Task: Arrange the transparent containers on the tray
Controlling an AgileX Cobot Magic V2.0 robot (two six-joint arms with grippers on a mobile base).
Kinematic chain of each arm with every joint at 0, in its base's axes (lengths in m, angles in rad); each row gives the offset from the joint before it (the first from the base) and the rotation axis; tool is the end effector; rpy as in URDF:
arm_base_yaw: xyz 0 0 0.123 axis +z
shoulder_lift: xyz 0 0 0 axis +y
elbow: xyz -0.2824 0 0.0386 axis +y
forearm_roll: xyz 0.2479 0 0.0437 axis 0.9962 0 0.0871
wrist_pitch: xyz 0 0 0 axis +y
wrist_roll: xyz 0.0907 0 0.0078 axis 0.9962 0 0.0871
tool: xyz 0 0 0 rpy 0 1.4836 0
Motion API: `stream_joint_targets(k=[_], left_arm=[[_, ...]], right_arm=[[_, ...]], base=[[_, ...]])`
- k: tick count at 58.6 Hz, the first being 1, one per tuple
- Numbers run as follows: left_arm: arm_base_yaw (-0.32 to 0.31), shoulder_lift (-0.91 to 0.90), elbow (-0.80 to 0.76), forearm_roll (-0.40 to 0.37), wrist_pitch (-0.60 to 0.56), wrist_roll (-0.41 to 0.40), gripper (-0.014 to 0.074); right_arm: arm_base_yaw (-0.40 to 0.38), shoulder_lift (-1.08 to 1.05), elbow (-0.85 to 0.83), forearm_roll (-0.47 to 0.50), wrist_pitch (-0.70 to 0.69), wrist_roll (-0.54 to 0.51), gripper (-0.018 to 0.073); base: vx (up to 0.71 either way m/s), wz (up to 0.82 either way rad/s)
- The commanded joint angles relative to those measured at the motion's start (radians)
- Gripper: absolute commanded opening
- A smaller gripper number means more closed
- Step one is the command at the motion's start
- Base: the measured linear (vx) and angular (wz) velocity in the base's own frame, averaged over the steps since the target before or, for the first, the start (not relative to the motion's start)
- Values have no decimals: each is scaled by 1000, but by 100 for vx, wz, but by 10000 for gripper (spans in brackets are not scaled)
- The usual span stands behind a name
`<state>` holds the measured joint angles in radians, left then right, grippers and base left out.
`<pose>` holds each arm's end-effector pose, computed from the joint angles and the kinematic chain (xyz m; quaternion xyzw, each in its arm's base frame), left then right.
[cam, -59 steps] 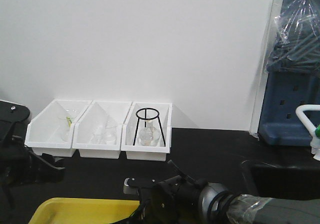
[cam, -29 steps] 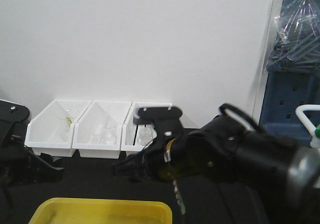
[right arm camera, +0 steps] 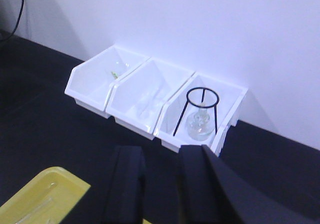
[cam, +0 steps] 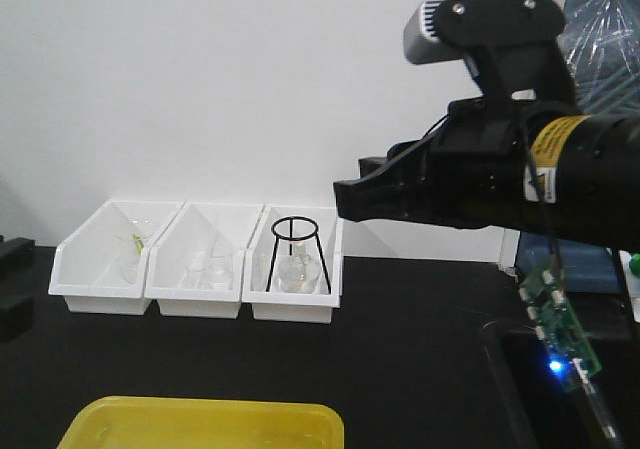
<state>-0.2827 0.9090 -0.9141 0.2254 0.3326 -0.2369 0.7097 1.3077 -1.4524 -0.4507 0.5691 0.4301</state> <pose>0.1871 -0.0474 0.3934 0.0789 0.7802 -0.0662 0.6170 0.2321 0.1711 0.4592 -0.1939 0.7757 0.1298 0.5864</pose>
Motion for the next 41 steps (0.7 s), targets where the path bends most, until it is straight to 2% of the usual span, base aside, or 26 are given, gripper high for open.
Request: stream_joint_targets(k=[1, 6, 16, 41], left_arm=[[-5, -91, 26, 10, -162, -2, 167], [-5, -170, 83, 10, -191, -3, 94], [-5, -270, 130, 8, -180, -3, -9], [-5, -294, 133, 8, -159, -3, -8]], right_arm=[[-1, -51, -32, -89, -113, -9, 219], [-1, -55, -32, -117, -109, -9, 202], [-1, -55, -32, -99, -91, -9, 197], [-1, -55, -32, -100, -89, -9, 198]], base=[[0, 0], [0, 0], [0, 0], [0, 0]])
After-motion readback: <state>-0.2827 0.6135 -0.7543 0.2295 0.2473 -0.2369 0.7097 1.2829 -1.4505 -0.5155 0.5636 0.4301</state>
